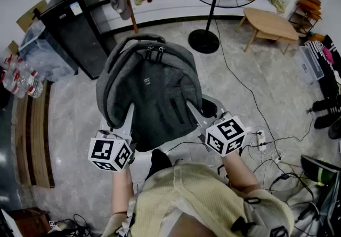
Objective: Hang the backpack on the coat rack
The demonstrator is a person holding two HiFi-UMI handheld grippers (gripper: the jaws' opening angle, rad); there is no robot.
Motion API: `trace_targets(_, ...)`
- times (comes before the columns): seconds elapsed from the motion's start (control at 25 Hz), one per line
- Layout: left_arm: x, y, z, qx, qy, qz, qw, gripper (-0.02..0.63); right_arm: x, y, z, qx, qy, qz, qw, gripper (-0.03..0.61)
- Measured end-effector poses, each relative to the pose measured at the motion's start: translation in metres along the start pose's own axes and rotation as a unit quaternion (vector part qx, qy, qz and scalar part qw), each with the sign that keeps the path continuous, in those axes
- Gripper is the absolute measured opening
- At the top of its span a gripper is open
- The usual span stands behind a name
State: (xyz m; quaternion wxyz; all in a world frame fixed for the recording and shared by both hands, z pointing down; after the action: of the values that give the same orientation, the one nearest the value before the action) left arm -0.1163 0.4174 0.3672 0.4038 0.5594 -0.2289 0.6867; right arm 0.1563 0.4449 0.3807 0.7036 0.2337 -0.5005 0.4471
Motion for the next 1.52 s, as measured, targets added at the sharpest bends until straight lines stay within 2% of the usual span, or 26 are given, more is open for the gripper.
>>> trace_targets(0.44,0.004,0.05,0.017,0.001,0.022,-0.022,0.9995,0.1,-0.008,0.004,0.052,-0.012,0.027,0.035,0.999,0.106)
trace_targets(0.92,-0.02,0.12,0.04,0.013,-0.006,0.01,0.9998,0.1,-0.044,0.002,0.129,-0.026,0.014,0.051,0.998,0.107)
trace_targets(1.28,-0.032,0.177,0.058,0.009,0.021,0.005,0.9997,0.097,-0.061,0.008,0.187,-0.026,0.022,0.056,0.998,0.107)
trace_targets(1.52,-0.039,0.202,0.065,0.035,0.033,0.017,0.9987,0.091,-0.067,0.007,0.215,-0.027,0.015,0.062,0.998,0.109)
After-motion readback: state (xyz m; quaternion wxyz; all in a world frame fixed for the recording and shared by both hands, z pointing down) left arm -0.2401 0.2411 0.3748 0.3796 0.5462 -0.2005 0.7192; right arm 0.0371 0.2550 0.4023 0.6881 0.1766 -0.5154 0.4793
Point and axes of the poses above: the fingertips, and each gripper's own axes: z forward along the fingers, y to its left, x out of its underside, the point moved 8 cm from there along -z, backward along the fingers, and after that the axes turned 11 degrees about y, right-handed, at the moved point
